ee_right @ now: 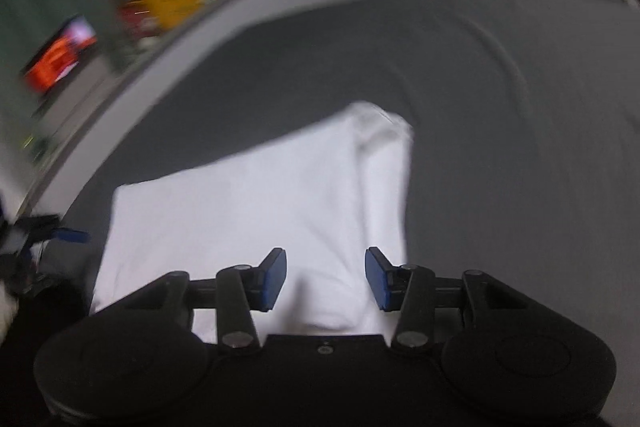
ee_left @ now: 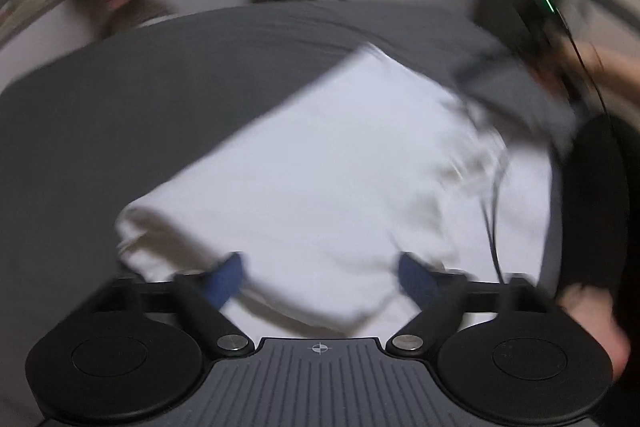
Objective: Fold clothes
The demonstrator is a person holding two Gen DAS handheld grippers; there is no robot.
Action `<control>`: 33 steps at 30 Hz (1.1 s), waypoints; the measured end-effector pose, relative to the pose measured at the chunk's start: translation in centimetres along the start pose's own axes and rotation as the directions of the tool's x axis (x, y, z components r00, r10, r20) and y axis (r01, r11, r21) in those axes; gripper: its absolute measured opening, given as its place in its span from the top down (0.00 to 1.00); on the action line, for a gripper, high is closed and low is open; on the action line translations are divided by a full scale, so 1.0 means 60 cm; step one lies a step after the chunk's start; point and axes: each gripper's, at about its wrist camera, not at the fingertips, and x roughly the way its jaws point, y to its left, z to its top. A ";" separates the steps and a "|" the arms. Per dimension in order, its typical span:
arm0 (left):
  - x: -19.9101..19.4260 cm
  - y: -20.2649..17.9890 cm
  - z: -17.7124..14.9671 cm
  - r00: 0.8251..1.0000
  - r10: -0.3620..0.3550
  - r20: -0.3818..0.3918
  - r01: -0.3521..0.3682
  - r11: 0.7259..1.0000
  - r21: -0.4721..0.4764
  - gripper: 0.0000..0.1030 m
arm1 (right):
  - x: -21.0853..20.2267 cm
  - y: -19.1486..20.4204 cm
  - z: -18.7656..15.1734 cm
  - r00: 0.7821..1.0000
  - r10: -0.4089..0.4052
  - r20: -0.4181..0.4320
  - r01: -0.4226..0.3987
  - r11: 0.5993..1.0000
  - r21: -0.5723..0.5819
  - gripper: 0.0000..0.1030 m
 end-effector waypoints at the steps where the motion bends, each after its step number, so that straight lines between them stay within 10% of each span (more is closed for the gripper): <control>1: -0.002 0.018 0.000 1.000 0.012 0.004 -0.011 0.997 -0.070 0.13 | 0.005 -0.002 -0.003 1.000 -0.004 -0.006 0.004 1.000 0.010 0.58; 3: 0.001 0.051 -0.002 0.999 0.049 -0.006 -0.049 0.977 -0.207 0.13 | 0.015 -0.003 -0.009 1.000 -0.007 -0.009 0.007 1.000 0.005 0.61; 6: 0.012 0.083 -0.004 0.995 0.091 0.032 -0.075 0.938 -0.340 0.13 | 0.038 -0.003 -0.015 1.000 -0.016 -0.019 0.016 1.000 0.004 0.91; 11: 0.036 0.125 0.001 0.979 0.203 0.017 -0.172 0.871 -0.461 0.13 | 0.036 -0.012 -0.017 0.998 -0.057 -0.022 0.058 0.998 0.025 0.91; 16: 0.048 0.200 -0.019 0.990 0.091 0.108 0.014 0.701 -0.713 0.13 | 0.023 -0.028 0.014 0.997 0.001 0.082 -0.009 0.995 0.099 0.49; 20: 0.063 0.244 -0.027 0.982 0.013 0.191 0.152 0.554 -0.819 0.13 | 0.054 -0.067 0.089 0.986 0.115 0.122 -0.146 0.946 0.290 0.49; 33: 0.152 0.254 -0.028 0.994 -0.092 0.063 0.088 0.299 -0.950 0.14 | 0.202 -0.106 0.215 0.976 0.145 -0.164 0.002 0.742 0.670 0.35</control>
